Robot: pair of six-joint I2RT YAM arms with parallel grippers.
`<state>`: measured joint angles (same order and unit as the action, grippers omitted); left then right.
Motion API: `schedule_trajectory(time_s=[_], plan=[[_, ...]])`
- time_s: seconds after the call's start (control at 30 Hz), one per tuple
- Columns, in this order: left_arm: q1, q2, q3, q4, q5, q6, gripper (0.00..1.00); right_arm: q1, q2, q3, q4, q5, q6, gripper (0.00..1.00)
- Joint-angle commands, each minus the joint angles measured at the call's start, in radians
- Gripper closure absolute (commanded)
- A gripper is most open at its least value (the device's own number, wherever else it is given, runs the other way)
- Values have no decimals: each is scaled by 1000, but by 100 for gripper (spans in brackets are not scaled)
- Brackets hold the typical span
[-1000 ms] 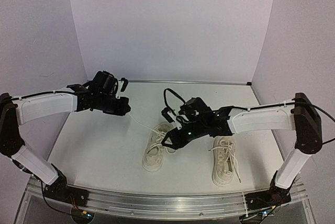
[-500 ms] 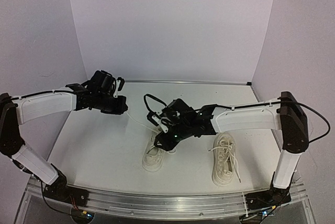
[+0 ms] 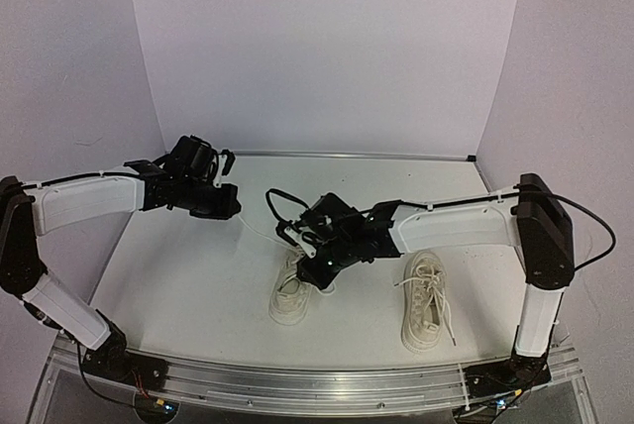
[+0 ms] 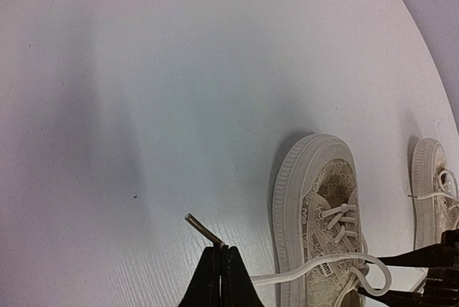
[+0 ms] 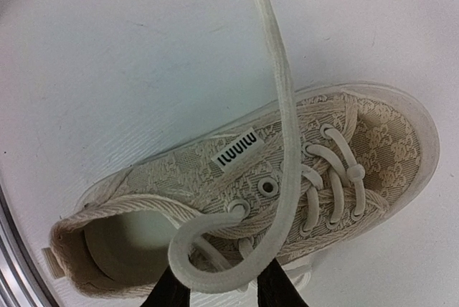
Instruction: Tie the shoes
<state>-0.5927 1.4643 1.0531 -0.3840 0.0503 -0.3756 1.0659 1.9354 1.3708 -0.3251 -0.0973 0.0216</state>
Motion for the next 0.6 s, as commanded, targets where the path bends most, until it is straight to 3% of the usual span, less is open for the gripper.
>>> schedule_trajectory(time_s=[0.0, 0.17, 0.57], plan=[[8, -20, 5, 30, 14, -5, 100, 15, 14, 39, -22, 22, -48, 79], [10, -18, 8, 28, 18, -5, 100, 17, 1, 40, -32, 26, -48, 99], [14, -7, 20, 21, 16, -2, 100, 2, -174, -45, -31, 117, 39, 100]])
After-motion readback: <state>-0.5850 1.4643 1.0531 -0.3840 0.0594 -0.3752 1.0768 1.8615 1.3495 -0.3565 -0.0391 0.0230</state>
